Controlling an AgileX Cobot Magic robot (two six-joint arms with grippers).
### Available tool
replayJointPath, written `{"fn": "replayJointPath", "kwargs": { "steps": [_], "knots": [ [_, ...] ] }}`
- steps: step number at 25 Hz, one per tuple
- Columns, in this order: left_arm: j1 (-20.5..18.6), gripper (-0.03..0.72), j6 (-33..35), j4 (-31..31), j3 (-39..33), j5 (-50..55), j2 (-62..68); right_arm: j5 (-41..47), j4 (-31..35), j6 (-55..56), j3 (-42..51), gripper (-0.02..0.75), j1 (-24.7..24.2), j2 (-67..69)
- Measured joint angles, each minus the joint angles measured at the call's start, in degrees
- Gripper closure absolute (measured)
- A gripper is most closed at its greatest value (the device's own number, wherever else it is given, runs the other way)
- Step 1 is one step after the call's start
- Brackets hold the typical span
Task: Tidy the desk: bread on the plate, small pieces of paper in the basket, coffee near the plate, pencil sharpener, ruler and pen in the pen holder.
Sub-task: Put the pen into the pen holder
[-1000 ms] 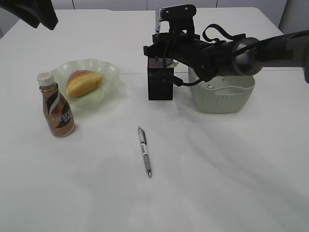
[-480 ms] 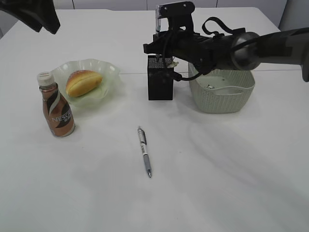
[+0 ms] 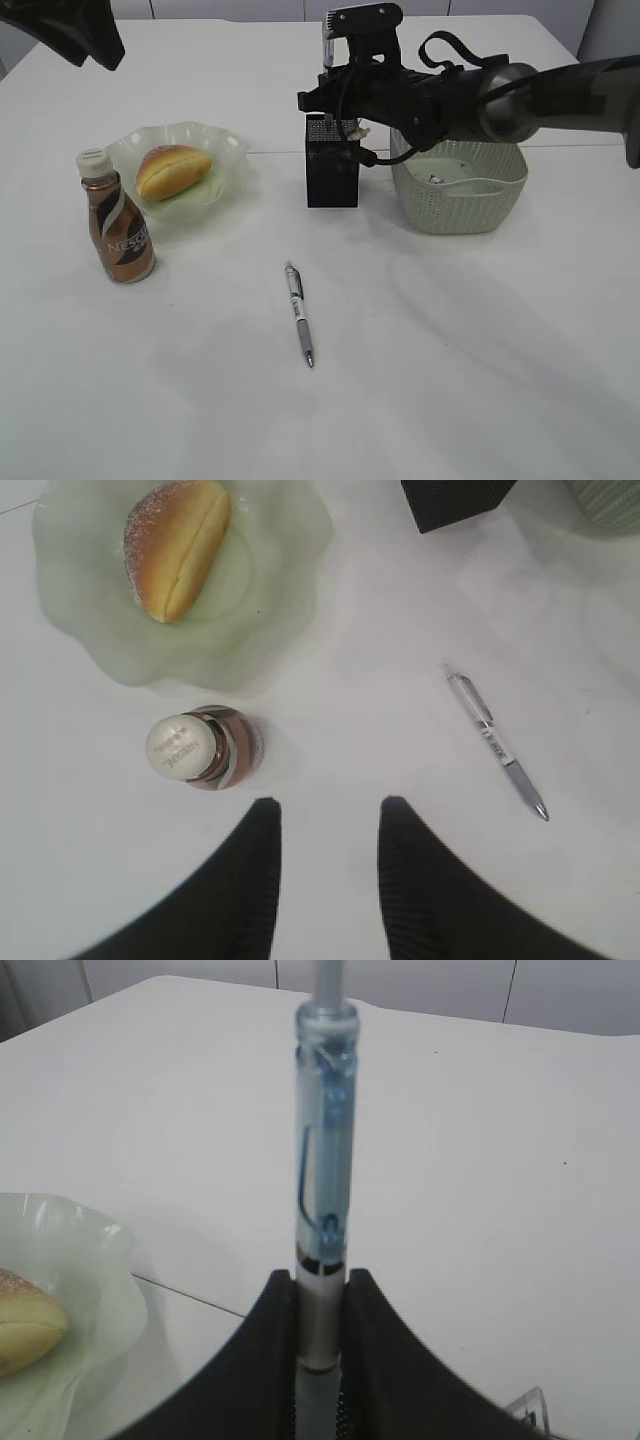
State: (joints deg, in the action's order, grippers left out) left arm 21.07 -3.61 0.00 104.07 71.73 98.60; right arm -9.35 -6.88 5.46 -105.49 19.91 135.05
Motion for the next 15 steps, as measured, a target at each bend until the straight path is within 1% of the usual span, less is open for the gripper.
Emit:
{"fn": "replayJointPath", "kwargs": {
  "steps": [9,15],
  "knots": [
    [0.00,0.451,0.00,0.00,0.00,0.00,0.00,0.46,0.00,0.00,0.00,0.600,0.00,0.00],
    [0.00,0.452,0.00,0.00,0.00,0.00,0.00,1.75,0.05,0.00,0.00,0.553,0.00,0.00]
  ]
}}
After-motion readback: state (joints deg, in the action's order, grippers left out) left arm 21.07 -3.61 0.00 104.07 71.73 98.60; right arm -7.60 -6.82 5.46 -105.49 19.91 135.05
